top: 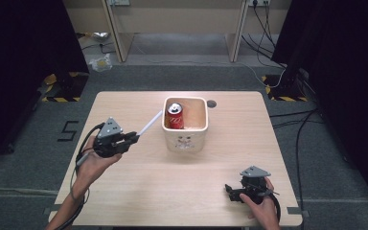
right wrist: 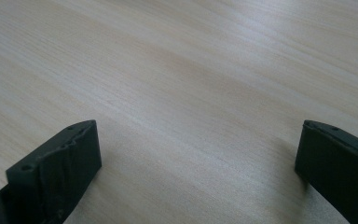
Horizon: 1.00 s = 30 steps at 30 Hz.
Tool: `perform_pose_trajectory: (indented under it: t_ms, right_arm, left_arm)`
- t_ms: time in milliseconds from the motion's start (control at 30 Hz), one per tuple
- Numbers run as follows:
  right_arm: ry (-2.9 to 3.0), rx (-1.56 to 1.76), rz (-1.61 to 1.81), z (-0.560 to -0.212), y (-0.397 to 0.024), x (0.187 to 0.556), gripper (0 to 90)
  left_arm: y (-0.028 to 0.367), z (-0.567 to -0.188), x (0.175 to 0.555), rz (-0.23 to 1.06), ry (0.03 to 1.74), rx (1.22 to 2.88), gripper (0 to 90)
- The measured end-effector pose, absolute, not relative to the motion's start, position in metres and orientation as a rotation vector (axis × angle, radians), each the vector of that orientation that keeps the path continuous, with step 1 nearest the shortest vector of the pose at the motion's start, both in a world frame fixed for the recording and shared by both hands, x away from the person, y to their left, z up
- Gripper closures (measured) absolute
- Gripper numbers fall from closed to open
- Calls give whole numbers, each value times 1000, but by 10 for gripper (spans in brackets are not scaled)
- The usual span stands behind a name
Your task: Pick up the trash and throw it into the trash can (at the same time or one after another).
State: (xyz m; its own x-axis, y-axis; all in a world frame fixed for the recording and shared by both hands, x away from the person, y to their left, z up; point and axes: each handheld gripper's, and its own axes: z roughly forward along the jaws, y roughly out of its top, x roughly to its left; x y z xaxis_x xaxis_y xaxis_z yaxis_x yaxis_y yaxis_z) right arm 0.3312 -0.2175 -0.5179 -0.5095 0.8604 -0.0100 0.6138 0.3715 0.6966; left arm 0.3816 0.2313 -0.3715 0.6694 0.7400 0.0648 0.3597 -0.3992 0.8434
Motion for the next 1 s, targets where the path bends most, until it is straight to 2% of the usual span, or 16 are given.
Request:
perform_pose_trajectory:
  t_ms: [1000]
  right_arm:
    - [2265,1282,916,-518,-218,331,4]
  left_arm:
    - [161,-353,421,487,743,2116,789]
